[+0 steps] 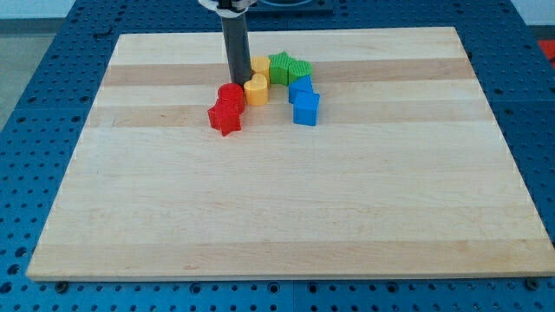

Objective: Push the red star along with the red circle slightly right

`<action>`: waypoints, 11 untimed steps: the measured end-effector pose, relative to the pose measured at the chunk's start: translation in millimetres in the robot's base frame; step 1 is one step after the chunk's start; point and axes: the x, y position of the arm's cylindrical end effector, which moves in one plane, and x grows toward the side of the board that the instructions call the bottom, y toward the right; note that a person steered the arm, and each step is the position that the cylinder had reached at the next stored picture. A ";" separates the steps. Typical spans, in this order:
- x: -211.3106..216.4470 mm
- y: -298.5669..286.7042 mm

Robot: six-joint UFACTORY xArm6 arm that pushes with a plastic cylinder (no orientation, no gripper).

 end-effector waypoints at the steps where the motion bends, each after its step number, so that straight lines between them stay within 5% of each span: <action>1: 0.0 -29.7; 8: 33.8 -38.3; 11: 82.9 -64.2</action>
